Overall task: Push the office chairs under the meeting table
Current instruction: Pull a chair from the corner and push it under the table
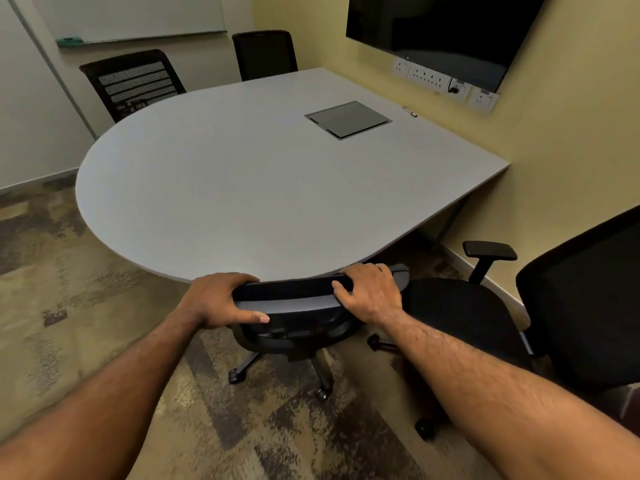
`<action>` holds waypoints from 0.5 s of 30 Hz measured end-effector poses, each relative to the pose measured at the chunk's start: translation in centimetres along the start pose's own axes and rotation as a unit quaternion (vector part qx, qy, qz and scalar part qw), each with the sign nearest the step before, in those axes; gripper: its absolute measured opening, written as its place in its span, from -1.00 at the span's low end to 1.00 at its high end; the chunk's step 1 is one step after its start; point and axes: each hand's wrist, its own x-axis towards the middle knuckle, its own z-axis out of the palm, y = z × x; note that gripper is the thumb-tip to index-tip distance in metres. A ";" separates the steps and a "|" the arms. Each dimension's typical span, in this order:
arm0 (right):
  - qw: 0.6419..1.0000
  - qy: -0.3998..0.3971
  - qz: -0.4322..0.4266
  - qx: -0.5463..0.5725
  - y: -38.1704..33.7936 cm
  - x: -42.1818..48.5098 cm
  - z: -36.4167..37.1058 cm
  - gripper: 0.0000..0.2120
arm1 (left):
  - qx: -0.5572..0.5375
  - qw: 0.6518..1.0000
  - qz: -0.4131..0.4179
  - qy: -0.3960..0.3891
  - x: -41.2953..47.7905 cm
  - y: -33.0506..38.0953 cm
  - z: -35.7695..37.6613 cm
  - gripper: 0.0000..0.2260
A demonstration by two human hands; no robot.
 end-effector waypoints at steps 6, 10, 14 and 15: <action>1.000 -0.009 0.000 0.014 2.9 2.4 0.3 -0.43 | 0.005 1.000 -0.004 0.013 2.7 1.6 0.4 -0.06; 1.000 -0.003 0.002 0.018 3.8 3.3 0.5 -0.43 | -0.003 1.000 -0.009 0.009 3.9 1.8 0.5 -0.05; 1.000 -0.003 0.002 0.031 4.4 4.4 0.6 -0.46 | -0.009 1.000 -0.013 0.010 5.1 1.7 0.3 -0.07; 0.999 -0.005 0.003 0.036 4.7 4.7 0.6 -0.47 | -0.009 1.000 -0.014 0.012 5.5 1.8 0.3 -0.07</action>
